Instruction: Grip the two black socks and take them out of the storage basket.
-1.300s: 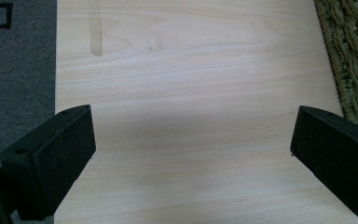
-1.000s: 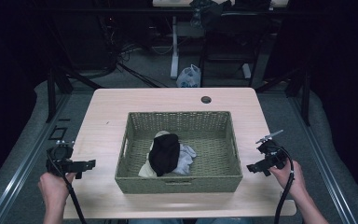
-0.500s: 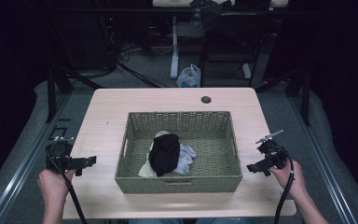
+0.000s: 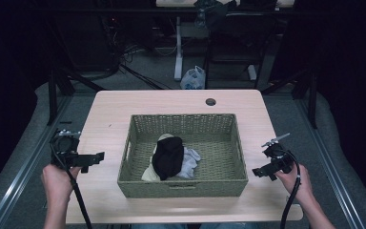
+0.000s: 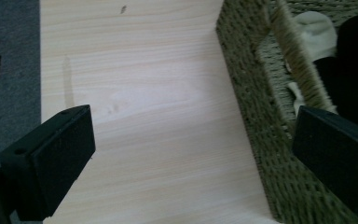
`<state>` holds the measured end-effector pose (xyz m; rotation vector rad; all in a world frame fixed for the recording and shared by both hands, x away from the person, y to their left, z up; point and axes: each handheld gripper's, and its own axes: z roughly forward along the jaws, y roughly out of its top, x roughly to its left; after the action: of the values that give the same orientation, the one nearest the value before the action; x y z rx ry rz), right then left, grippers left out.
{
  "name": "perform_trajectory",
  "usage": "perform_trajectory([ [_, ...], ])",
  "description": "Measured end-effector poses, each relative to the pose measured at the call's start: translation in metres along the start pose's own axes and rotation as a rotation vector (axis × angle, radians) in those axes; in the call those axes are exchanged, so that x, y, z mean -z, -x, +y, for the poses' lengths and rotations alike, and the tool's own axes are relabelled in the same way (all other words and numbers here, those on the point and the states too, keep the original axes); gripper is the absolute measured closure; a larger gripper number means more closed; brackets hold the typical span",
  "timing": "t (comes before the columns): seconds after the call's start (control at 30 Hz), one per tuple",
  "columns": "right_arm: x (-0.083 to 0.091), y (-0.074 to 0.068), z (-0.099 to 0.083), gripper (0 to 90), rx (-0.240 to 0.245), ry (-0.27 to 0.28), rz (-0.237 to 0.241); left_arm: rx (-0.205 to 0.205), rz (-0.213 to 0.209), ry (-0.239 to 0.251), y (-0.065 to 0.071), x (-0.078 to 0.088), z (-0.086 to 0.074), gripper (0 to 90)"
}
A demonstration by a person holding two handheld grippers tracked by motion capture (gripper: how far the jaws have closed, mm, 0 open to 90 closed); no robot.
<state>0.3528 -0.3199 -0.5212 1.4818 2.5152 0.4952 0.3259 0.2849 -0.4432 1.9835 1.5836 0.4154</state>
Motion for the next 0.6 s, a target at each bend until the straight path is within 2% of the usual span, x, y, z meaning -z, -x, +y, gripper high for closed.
perform_trajectory([
  [0.03,0.0,0.0,0.0,0.6,0.0,0.0,0.0,0.0,0.0,0.0,0.0,0.0,0.0,0.0],
  [0.13,0.0,0.001,-0.001,0.6,-0.01,0.013,0.007,-0.008,-0.043,-0.004,0.005,0.001,0.011,0.1],
  [0.23,0.0,0.004,-0.002,0.6,-0.017,0.013,-0.004,-0.02,-0.05,0.004,0.01,0.003,0.02,0.1],
  [0.27,-0.001,0.003,-0.003,0.6,-0.04,0.037,0.003,-0.032,-0.058,0.0,0.011,0.003,0.024,0.1],
  [0.4,0.0,0.004,-0.002,0.6,-0.015,0.003,0.001,-0.051,-0.072,0.002,0.021,0.002,0.036,0.1],
  [0.6,0.0,0.004,-0.002,0.6,-0.009,0.002,0.002,-0.099,-0.087,-0.003,0.037,0.0,0.054,0.1],
])
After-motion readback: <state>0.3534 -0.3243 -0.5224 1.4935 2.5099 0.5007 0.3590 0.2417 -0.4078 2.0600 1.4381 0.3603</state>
